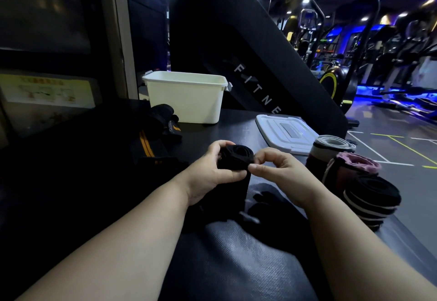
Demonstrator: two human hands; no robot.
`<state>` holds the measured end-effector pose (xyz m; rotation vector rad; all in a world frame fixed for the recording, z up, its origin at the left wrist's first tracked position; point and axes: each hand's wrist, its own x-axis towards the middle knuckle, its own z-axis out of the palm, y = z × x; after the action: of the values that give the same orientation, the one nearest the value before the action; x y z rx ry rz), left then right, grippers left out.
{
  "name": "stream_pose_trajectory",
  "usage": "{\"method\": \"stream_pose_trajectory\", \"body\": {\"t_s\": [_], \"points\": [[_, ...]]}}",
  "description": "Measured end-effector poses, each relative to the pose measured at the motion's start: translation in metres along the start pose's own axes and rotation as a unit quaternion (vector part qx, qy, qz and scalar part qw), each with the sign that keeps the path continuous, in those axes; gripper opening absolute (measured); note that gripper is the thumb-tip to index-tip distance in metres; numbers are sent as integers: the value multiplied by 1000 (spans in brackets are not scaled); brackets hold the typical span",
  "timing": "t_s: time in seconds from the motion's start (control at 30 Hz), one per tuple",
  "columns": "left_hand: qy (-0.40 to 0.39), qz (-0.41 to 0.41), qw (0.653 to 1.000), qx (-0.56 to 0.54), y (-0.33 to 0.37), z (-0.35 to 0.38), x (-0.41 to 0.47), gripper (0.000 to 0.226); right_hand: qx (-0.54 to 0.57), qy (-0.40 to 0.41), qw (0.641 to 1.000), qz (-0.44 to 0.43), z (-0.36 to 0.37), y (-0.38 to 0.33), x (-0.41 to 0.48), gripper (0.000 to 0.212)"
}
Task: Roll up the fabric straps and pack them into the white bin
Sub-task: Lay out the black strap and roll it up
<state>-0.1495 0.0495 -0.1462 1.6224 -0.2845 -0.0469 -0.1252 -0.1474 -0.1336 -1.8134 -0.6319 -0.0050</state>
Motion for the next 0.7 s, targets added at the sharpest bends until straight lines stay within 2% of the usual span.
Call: {"method": "stream_pose_trajectory", "body": {"t_s": [0.07,0.13,0.3,0.43,0.53,0.57,0.7], "points": [[-57,-21,995,-77,3,-4,-2,69,-10,0,1000,-3,0,0,-1,15],[-72,-25,991,-109,5,-4,-3,67,-16,2,1000,-2,-2,0,-3,14],[-23,-3,998,-53,4,-3,-3,54,-47,18,999,-2,-1,-2,-3,13],[33,20,999,4,3,1,-1,41,1,0,1000,3,0,-10,-5,12],[63,13,998,-15,4,0,0,39,-109,-40,993,-18,10,-9,-5,20],[52,12,998,-23,3,-2,0,40,-120,-31,992,-26,13,-8,-4,21],[25,16,999,-31,3,0,-1,44,19,80,996,-23,3,-9,-8,22]]}}
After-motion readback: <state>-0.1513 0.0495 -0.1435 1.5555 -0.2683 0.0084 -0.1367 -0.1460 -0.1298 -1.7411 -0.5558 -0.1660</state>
